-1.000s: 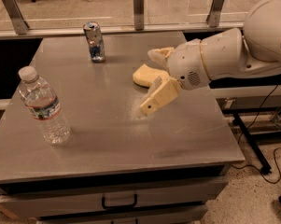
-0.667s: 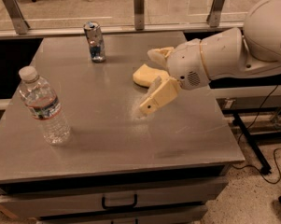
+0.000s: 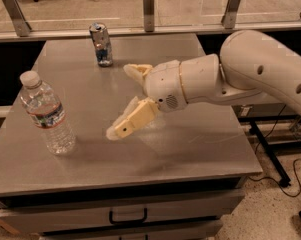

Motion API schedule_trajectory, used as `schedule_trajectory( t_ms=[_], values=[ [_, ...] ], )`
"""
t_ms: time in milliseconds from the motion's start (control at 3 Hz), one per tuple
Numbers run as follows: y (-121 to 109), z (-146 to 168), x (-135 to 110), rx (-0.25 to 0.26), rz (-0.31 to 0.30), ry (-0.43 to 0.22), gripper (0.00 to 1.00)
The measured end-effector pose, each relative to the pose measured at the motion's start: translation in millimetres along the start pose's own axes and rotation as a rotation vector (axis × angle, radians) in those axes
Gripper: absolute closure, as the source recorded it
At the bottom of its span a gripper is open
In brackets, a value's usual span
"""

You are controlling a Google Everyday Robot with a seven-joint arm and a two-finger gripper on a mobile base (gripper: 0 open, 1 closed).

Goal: Pick water bottle

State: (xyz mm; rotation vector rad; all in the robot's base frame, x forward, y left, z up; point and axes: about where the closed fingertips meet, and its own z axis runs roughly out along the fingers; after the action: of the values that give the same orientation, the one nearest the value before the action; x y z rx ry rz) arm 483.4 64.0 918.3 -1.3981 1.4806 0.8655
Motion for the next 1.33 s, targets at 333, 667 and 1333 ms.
schedule_trajectory(
  t_ms=[333,667,1333],
  values=[
    [12.6,31.8,-5.1,-0.019,-0.019,-0.052,0.00],
    [18.6,64.5,-12.4,-0.028,-0.035,-0.086,0.00],
    [30.7,113.1,-36.8,-0.102,-0.022,-0.198,0.00]
  ],
)
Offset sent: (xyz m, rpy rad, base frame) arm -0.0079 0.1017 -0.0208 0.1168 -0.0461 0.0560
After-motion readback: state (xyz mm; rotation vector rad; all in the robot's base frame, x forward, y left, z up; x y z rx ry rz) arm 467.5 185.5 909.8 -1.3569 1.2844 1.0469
